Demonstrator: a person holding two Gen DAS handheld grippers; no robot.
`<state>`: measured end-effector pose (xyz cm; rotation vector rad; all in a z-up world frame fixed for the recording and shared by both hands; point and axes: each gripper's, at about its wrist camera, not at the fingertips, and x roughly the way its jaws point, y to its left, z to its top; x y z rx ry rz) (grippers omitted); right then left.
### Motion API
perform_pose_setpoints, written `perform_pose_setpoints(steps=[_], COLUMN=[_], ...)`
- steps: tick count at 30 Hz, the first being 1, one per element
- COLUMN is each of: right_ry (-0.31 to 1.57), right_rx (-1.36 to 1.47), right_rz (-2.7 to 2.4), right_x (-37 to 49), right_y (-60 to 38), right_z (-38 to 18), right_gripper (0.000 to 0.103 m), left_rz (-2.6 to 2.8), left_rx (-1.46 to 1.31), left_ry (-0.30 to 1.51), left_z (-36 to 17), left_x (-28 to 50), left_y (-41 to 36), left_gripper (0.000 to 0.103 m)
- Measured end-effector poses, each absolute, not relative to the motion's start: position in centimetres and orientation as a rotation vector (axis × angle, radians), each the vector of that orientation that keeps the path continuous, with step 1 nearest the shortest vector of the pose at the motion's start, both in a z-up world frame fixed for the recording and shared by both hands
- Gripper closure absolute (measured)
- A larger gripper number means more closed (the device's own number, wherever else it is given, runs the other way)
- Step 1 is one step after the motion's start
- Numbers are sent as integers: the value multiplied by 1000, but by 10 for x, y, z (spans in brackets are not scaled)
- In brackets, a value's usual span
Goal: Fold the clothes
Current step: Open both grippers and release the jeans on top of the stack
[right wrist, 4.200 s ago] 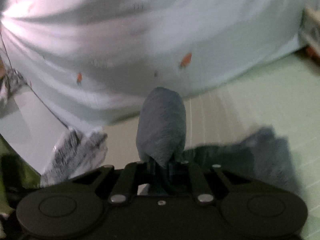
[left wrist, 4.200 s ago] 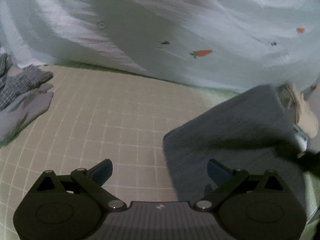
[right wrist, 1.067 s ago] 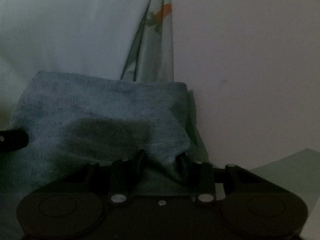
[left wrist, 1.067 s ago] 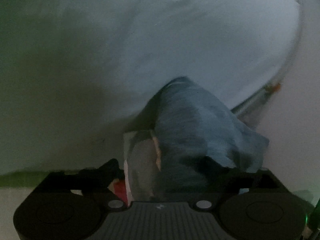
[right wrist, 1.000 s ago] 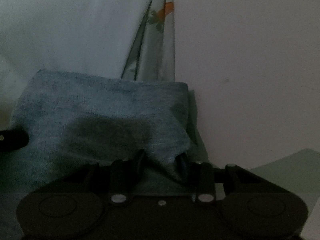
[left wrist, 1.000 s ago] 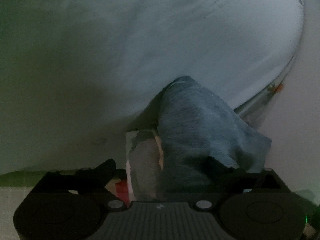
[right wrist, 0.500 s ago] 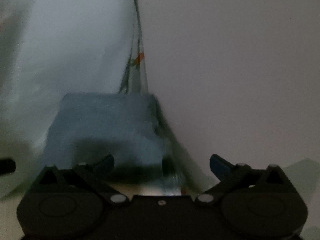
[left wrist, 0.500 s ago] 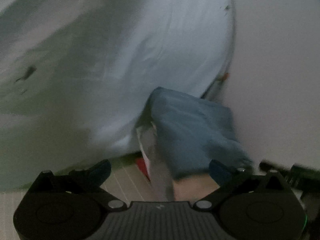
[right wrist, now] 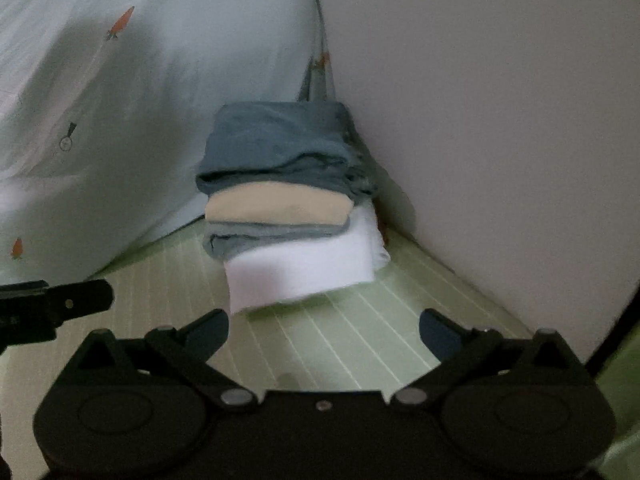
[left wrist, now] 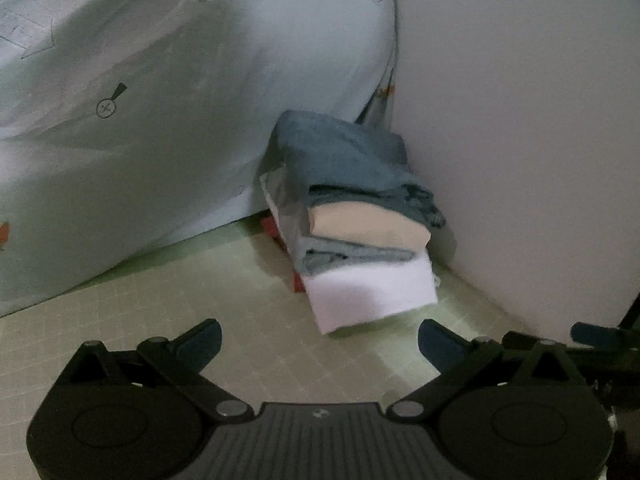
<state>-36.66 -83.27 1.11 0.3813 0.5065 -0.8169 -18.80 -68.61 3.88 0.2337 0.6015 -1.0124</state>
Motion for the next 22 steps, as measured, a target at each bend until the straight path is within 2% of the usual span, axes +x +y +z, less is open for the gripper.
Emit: perform_pose_setpoints(steps=[22], right_ry=[475], right_rx=[346], right_rz=[-844], right_x=[-392], right_y=[-812], right_z=[12], right_gripper=[0], left_rz=[-1087], left_rx=[294], left_ry=[518], left_z=[45], left_x=[-216], left_y=[-678], left_gripper=[0])
